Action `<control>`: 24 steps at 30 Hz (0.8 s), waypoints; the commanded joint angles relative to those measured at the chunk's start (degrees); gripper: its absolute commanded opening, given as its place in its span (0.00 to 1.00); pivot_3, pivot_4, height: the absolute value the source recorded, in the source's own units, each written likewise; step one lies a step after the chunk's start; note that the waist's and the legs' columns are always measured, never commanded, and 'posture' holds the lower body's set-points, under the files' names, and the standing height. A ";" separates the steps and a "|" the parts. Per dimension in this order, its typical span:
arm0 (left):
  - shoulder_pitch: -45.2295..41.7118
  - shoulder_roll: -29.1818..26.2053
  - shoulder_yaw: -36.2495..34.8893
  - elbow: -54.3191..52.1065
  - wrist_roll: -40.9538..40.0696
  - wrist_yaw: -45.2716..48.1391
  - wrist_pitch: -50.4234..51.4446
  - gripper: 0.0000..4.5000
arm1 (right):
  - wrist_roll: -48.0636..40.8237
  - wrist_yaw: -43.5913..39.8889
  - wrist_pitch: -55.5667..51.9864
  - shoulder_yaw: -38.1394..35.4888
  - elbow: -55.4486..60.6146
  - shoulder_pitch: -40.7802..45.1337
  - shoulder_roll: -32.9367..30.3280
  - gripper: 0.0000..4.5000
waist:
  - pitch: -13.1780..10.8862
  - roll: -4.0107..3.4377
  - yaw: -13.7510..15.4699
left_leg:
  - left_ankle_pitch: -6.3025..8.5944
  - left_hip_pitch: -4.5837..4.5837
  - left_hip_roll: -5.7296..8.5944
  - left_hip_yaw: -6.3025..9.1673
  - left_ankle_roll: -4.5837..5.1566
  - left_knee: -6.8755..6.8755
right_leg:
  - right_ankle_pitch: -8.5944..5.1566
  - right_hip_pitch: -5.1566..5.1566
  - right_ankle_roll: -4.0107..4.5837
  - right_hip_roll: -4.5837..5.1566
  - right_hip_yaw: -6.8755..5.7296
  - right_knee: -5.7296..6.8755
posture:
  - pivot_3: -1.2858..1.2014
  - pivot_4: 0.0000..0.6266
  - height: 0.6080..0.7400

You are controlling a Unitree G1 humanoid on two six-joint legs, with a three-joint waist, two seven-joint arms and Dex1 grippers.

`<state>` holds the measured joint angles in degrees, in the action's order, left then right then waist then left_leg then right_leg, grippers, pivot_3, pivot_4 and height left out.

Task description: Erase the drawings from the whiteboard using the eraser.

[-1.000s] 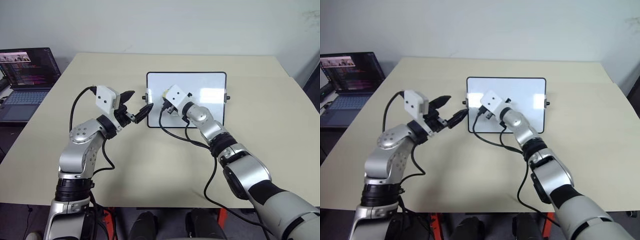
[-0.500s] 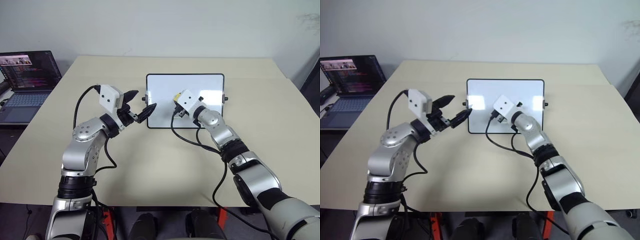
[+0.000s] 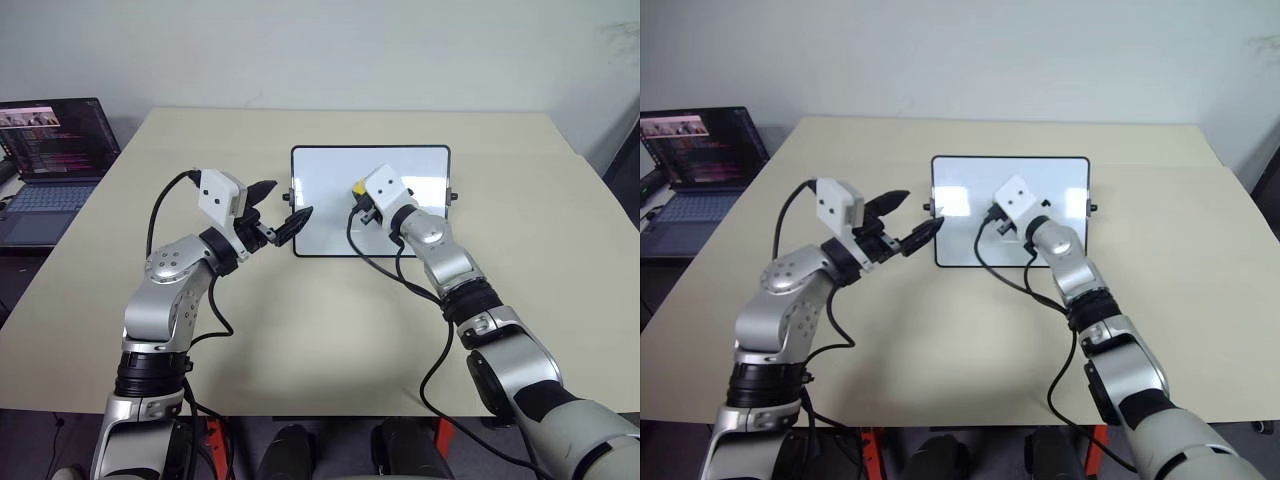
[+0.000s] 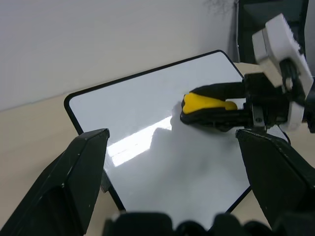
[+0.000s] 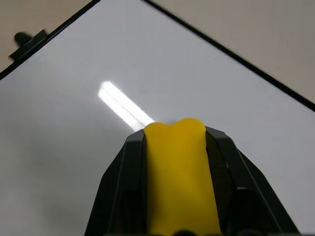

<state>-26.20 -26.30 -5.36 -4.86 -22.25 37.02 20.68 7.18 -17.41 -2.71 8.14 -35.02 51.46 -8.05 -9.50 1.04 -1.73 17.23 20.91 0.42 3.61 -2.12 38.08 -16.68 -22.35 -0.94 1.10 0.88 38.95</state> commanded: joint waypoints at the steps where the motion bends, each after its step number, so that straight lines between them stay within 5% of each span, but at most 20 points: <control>1: -1.16 -0.49 -0.85 -1.45 -0.12 0.18 -1.24 1.00 | -3.41 0.37 -3.05 -2.83 7.41 -0.57 1.15 0.29 | 0.00 0.00 -0.07 | -0.01 0.03 -0.02 -0.02 -0.01 -0.06 | -0.03 -0.05 0.00 0.00 0.00 -0.03 | 0.52 0.24 1.00; 6: -1.31 -0.51 -0.89 -1.22 -0.11 0.27 -1.29 1.00 | -4.53 1.11 -8.02 -3.91 12.53 -1.78 1.62 0.29 | 0.02 0.02 -0.12 | -0.10 1.16 -0.06 -0.19 -0.25 -0.11 | -0.09 -1.25 -0.01 0.01 0.06 0.04 | 0.52 0.24 1.00; 24: -1.83 -0.56 -0.10 -1.31 -0.50 1.29 -0.06 1.00 | -7.44 2.76 -23.95 -9.80 28.58 -8.08 -5.05 0.29 | 0.02 0.02 -0.06 | -0.06 1.15 -0.04 -0.33 -0.16 -0.09 | -0.09 -1.27 -0.01 0.06 0.13 0.00 | 0.52 0.24 1.00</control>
<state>-26.89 -26.74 -5.16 -4.58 -22.29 38.18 20.92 0.80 -14.78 -25.30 -0.08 -10.43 43.34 -12.17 -9.48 1.06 -1.79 17.17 22.06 0.38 3.29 -2.28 38.00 -16.76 -23.62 -0.96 1.16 1.00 38.95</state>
